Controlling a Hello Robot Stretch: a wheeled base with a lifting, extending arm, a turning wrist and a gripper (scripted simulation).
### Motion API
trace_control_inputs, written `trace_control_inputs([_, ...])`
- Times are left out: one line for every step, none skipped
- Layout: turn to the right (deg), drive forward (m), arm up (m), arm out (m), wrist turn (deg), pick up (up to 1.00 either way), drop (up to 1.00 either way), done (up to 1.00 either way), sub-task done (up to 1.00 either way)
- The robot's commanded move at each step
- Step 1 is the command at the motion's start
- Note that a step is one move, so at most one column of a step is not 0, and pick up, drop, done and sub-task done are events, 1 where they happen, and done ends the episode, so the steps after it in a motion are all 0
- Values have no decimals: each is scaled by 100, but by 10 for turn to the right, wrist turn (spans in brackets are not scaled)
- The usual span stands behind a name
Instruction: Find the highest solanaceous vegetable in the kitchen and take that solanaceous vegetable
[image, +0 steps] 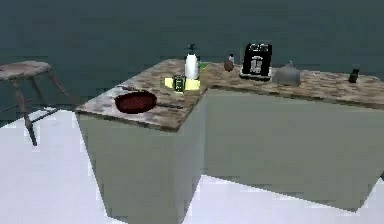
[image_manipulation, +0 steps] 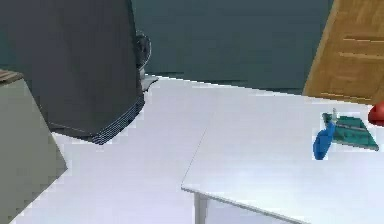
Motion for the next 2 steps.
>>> trace_control_inputs([-450, 0, 0, 0, 0, 0, 0, 0, 0])
trace_control_inputs([-150, 0, 0, 0, 0, 0, 0, 0, 0])
